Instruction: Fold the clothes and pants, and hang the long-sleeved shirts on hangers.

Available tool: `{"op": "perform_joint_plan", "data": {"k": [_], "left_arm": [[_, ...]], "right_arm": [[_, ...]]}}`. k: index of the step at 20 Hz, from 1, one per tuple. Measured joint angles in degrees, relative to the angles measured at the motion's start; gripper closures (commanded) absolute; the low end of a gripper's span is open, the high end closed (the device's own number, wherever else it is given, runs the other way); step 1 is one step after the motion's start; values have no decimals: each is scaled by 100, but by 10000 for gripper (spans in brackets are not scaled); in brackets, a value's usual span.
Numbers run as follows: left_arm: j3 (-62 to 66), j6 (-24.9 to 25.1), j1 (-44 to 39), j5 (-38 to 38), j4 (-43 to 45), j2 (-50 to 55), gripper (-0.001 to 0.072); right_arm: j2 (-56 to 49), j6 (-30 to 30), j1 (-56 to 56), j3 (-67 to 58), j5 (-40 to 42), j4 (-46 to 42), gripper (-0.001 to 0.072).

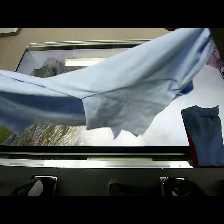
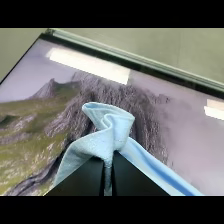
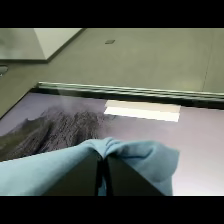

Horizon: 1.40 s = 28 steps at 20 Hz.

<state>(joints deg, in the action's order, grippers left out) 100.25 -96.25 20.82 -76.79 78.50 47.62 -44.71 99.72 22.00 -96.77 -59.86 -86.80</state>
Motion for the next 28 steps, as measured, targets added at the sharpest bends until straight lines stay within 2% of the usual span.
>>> {"op": "perform_joint_plan", "data": {"k": [3, 6, 9, 14, 15, 16, 17, 18, 19, 20, 21, 26, 28], "left_arm": [[-590, -42, -11, 111, 26, 160, 692], [-1344, -66, -170, 763, -20, 688, 692], [-1888, -68, -433, 1554, -61, 1722, 692], [-1967, -79, -807, 2544, -116, 3707, 685], [-1910, -79, -852, 2651, -155, 3995, 664], [-1851, -76, -890, 2734, -210, 4262, 598], [-1810, -74, -914, 2758, -280, 4454, 432], [-1768, -74, -929, 2802, -372, 4603, 155], [-1725, -74, -931, 2824, -448, 4697, 16], [-1661, -79, -905, 2778, -516, 4765, 17], [-1585, -70, -859, 2688, -566, 4787, 18], [-1311, 192, -212, 1910, -739, 4288, 19], [-1449, 286, 168, 1681, -769, 3888, 20]], "right_arm": [[-503, 68, 0, -17, -2, -109, 682], [-1410, 98, 0, 20, 72, -240, 681], [-2568, 251, 0, 114, 476, -321, 680], [-4454, 1108, 0, 160, 1497, -341, 679], [-4754, 1296, 0, 164, 1609, -302, 679], [-5005, 1440, 0, 164, 1692, -223, 677], [-5189, 1537, 0, 166, 1720, -142, 674], [-5327, 1609, 0, 166, 1720, -68, 625], [-5418, 1655, 0, 166, 1698, -11, 513], [-5449, 1650, 0, 166, 1637, 28, 363], [-5438, 1574, -4, 162, 1517, 63, 330], [-4658, 387, -304, 151, 400, -70, 325], [-4229, -31, -713, 199, -92, -197, 259]]}}
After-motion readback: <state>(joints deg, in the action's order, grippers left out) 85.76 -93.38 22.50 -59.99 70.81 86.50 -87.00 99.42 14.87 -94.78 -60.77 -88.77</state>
